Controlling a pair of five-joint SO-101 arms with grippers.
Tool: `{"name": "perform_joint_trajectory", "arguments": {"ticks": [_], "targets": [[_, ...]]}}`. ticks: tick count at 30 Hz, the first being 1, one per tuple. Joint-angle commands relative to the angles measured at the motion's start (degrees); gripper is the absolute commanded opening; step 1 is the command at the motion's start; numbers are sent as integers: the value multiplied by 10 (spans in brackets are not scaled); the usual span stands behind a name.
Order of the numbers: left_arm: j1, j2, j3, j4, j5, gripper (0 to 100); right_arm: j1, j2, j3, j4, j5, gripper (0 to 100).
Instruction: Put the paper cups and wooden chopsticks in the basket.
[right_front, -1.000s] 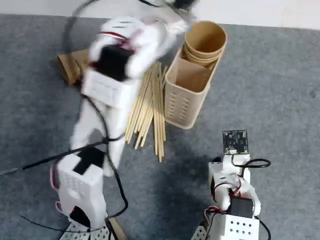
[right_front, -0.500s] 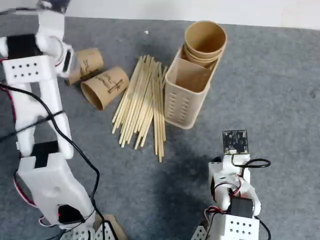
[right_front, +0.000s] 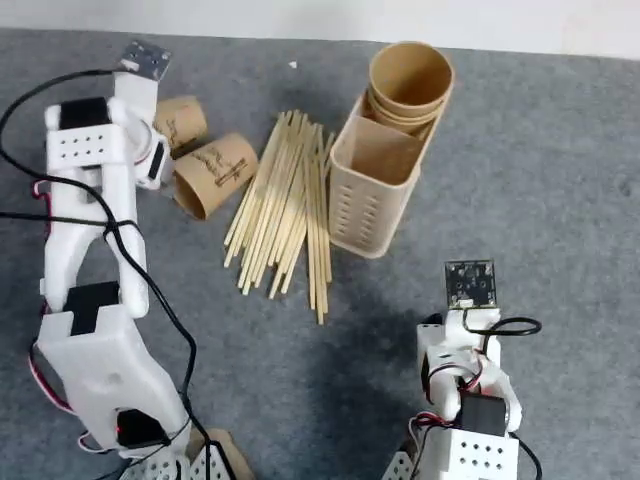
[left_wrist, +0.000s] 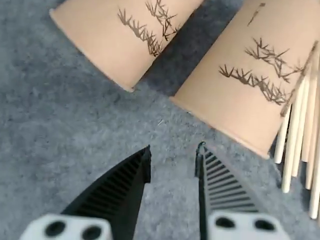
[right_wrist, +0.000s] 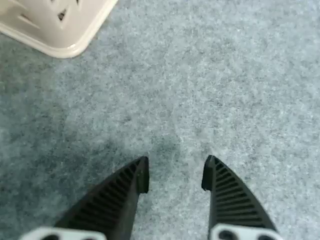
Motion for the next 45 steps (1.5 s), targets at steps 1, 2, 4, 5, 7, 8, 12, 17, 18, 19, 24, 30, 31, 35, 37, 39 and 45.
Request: {"name": "perform_joint_trajectory", "arguments": {"ticks": [1, 2, 4, 5, 7, 8, 12, 17, 18, 19, 24, 30, 31, 35, 37, 39, 45], "targets": [[40, -3, 12, -35, -4, 161, -6, -6, 6, 3, -4, 180], [47, -3, 13, -40, -4, 160, -6, -6, 6, 3, -4, 180], [65, -3, 14, -55, -3, 160, -6, -6, 5, 3, -4, 180], [73, -3, 14, -66, -3, 159, -6, -6, 5, 3, -4, 180], [87, -3, 14, -88, -3, 159, -6, -6, 5, 3, -4, 180], [94, -3, 14, -100, -3, 159, -6, -6, 5, 3, -4, 180], [113, -3, 14, -158, -3, 158, -6, -6, 5, 3, -4, 180], [130, -3, 12, -258, -5, 161, -6, -6, 5, 3, -4, 180], [131, -3, 11, -277, -5, 161, -6, -6, 5, 3, -4, 180], [133, -3, 11, -294, -5, 161, -6, -6, 5, 3, -4, 180], [135, 55, -9, -331, -5, 155, -6, -6, 5, 3, -4, 180], [131, 192, -146, -263, -6, 4, -6, -6, 6, 3, -4, 180], [131, 206, -184, -230, -6, 4, -6, -6, 6, 3, -4, 180], [135, 230, -355, -89, -6, 5, -6, -6, 6, 3, -4, 180], [136, 231, -439, -22, -6, 5, -6, -6, 6, 3, -4, 180], [136, 231, -519, 35, -6, 5, -6, -6, 6, 3, -4, 180], [135, 233, -615, 113, -6, 80, -6, -6, 6, 3, -4, 180]]}}
